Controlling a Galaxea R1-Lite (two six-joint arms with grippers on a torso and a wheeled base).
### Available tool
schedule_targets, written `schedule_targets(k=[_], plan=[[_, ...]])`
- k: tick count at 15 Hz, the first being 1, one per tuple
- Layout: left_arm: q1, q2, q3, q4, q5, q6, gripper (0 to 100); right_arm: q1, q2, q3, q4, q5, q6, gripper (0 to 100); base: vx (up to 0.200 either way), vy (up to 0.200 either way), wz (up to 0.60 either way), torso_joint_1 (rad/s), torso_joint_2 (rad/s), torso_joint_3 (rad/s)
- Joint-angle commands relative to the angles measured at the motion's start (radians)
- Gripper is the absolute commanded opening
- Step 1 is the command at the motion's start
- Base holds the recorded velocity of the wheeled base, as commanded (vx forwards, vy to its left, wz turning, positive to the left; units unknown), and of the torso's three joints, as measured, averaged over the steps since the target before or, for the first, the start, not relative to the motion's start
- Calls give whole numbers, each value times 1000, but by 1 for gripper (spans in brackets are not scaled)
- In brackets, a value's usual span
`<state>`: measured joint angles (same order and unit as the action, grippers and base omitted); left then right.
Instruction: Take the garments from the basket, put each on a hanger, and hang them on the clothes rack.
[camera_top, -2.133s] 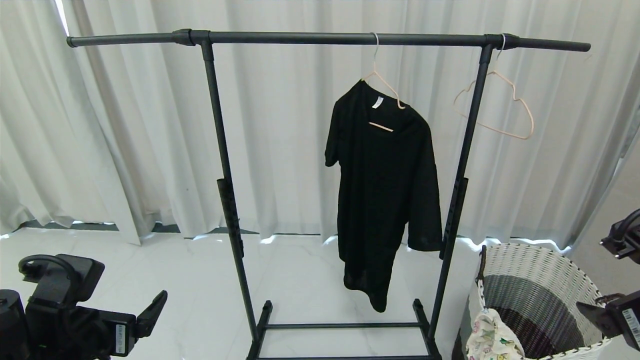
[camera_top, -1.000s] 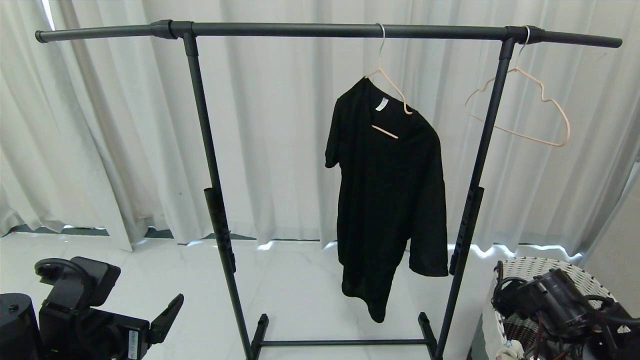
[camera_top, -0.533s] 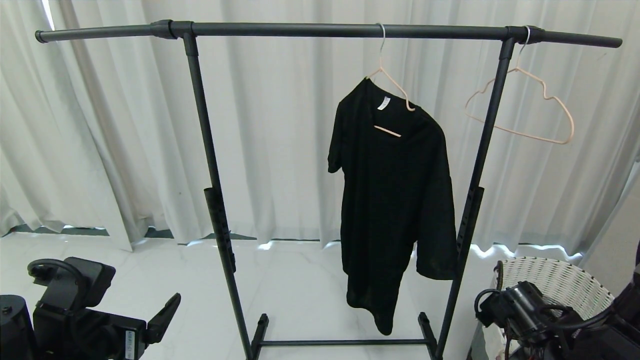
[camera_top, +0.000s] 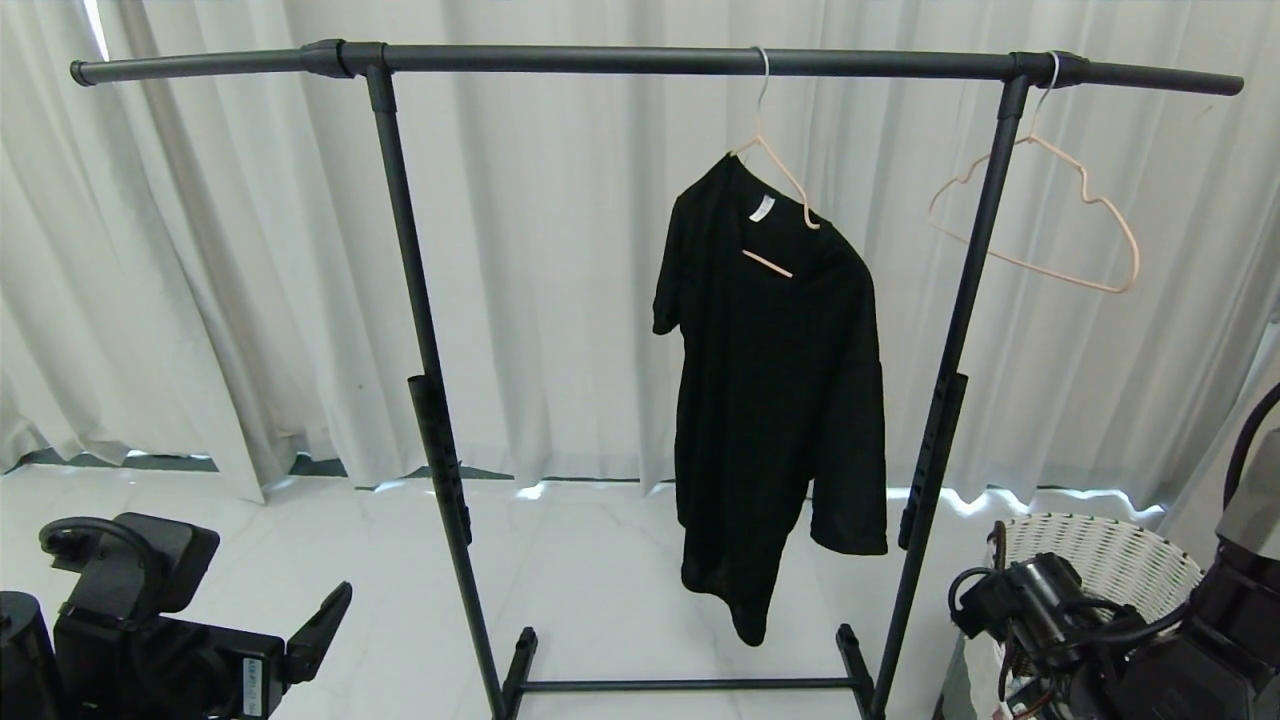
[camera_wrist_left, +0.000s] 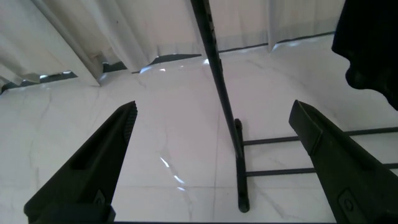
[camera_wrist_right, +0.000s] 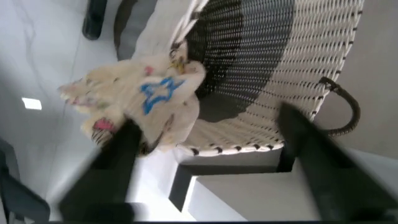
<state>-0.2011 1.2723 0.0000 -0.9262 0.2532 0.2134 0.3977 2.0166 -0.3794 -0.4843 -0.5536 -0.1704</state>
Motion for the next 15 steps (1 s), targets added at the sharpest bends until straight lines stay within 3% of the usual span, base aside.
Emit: schedule_targets(k=[1, 5, 8, 12, 15], plan=[[0, -1, 0, 0, 0, 0, 100, -20, 25, -4, -37, 1, -1, 0, 0, 0, 0, 0, 0, 0], [0, 2, 0, 0, 0, -2, 100, -20, 19, -7, -56, 3, 0, 0, 0, 0, 0, 0, 0, 0], [-9, 12, 0, 1, -2, 0, 100, -25, -133, -23, 7, 12, -50, 0, 0, 0, 0, 0, 0, 0], [-11, 38, 0, 1, -2, -2, 100, -30, -377, -259, 424, 69, -55, 0, 0, 0, 0, 0, 0, 0], [-12, 32, 0, 1, -3, -2, 100, -19, -501, -449, 659, 93, -58, 0, 0, 0, 0, 0, 0, 0]])
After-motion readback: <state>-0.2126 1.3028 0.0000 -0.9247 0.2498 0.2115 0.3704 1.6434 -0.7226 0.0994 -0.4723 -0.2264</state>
